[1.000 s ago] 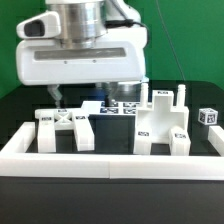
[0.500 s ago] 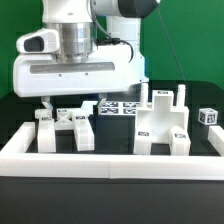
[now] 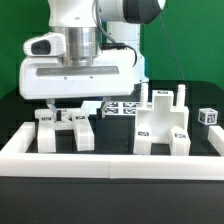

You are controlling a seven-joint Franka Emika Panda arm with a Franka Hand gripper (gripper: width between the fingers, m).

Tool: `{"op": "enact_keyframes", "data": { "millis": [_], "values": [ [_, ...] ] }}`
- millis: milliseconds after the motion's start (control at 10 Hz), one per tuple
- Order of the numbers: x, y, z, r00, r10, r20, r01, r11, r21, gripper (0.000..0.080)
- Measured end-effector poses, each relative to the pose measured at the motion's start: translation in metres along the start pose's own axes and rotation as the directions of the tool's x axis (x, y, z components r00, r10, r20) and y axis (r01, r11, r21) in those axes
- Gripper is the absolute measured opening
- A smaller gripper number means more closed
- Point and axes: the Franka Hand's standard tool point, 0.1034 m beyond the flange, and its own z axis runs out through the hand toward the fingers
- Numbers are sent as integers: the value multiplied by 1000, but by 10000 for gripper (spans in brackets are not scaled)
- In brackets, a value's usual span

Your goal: Assemble chair

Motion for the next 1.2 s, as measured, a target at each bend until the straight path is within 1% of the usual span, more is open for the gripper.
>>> {"op": "enact_keyframes", "data": {
  "millis": [100, 200, 300, 400, 500, 600, 900, 1200],
  "values": [
    [-10, -5, 7, 1000, -2, 10, 2, 1000, 1, 649],
    [-15, -4, 13, 1000, -6, 7, 6, 1000, -9, 649],
    [-20, -3, 18, 1000, -8, 8, 8, 1000, -17, 649],
    [-23, -3, 25, 1000, -8, 18, 8, 1000, -18, 649],
    [-24, -4, 28, 1000, -9, 24, 9, 1000, -17, 649],
    [-24, -4, 30, 1000, -11, 26, 11, 1000, -17, 649],
    [-16, -5, 36, 999, -21, 27, 21, 1000, -18, 649],
    [-10, -5, 39, 999, -24, 25, 25, 1000, -20, 649]
  ]
}}
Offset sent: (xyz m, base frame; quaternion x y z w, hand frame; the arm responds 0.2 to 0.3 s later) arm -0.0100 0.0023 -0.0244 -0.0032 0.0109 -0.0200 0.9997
